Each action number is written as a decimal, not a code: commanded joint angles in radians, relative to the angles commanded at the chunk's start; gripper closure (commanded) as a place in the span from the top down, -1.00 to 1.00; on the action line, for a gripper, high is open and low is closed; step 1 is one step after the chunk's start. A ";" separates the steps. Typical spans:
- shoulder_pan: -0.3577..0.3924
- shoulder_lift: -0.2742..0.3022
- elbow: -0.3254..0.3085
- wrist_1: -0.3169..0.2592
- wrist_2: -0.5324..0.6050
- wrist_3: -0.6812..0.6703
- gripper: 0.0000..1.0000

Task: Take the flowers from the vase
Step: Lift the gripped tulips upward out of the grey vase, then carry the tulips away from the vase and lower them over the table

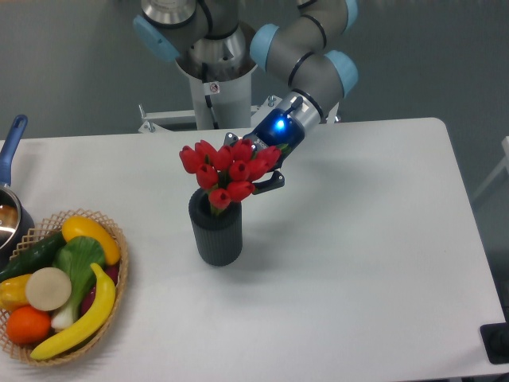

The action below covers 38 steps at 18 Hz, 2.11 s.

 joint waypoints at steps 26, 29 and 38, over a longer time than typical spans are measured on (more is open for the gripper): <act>0.060 0.046 0.356 -0.008 0.002 -0.522 -0.76; 0.071 0.041 0.391 -0.008 0.002 -0.551 -0.76; 0.137 0.017 0.411 -0.008 0.021 -0.453 -0.76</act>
